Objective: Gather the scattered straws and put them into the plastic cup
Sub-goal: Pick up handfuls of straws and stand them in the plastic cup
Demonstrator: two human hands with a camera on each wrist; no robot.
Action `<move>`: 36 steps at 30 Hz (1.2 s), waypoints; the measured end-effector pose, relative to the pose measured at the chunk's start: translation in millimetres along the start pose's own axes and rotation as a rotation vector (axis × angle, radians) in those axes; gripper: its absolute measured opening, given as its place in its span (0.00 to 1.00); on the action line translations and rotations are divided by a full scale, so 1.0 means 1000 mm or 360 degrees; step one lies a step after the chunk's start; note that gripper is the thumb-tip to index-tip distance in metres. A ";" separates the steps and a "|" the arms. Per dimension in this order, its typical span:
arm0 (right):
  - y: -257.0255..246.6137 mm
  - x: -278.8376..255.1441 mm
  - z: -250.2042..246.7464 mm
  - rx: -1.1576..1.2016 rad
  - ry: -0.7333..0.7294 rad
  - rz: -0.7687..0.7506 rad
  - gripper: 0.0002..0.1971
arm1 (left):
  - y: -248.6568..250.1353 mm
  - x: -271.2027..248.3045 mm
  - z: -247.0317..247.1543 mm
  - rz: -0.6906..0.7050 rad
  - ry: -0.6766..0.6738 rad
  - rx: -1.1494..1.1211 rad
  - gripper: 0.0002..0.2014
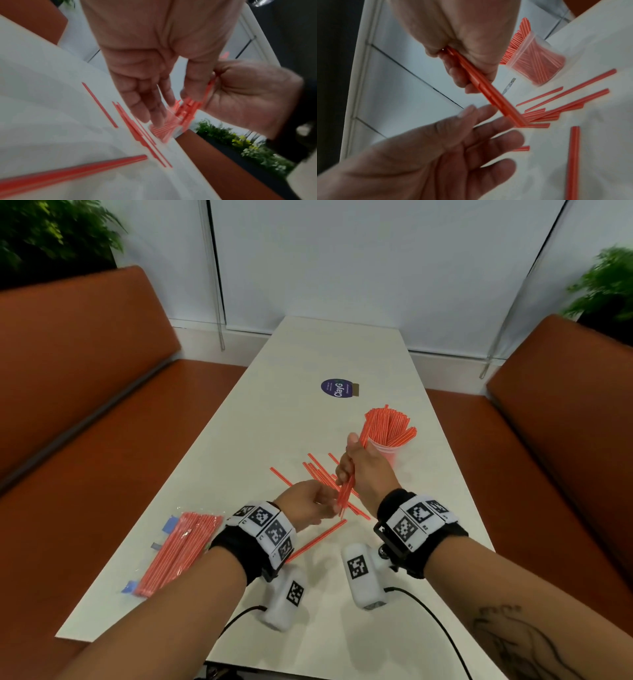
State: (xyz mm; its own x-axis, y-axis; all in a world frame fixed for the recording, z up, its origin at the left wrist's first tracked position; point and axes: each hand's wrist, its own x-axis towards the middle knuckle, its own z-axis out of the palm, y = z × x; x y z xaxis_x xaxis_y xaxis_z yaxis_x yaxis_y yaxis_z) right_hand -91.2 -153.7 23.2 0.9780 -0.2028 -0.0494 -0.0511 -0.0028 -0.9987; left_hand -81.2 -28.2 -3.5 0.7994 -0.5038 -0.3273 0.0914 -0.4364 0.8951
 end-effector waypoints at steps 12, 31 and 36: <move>-0.006 -0.017 0.008 -0.0232 -0.0275 -0.0285 0.12 | 0.026 0.002 -0.008 -0.0175 -0.0141 -0.0826 0.21; 0.001 -0.017 -0.017 -0.0182 -0.0545 0.0436 0.07 | 0.070 0.007 -0.003 0.0534 0.0732 -0.1278 0.16; 0.003 -0.014 -0.039 0.0467 -0.0514 0.0795 0.28 | 0.074 0.007 -0.004 0.0655 0.0772 -0.1061 0.15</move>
State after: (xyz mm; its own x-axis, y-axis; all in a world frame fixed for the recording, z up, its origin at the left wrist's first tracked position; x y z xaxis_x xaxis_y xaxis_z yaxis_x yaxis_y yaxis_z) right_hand -112.5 -189.3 21.9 0.8649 0.1932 -0.4633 -0.5015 0.2917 -0.8145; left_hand -66.7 -61.1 61.9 0.9924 -0.0906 0.0837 -0.0524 0.3040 0.9512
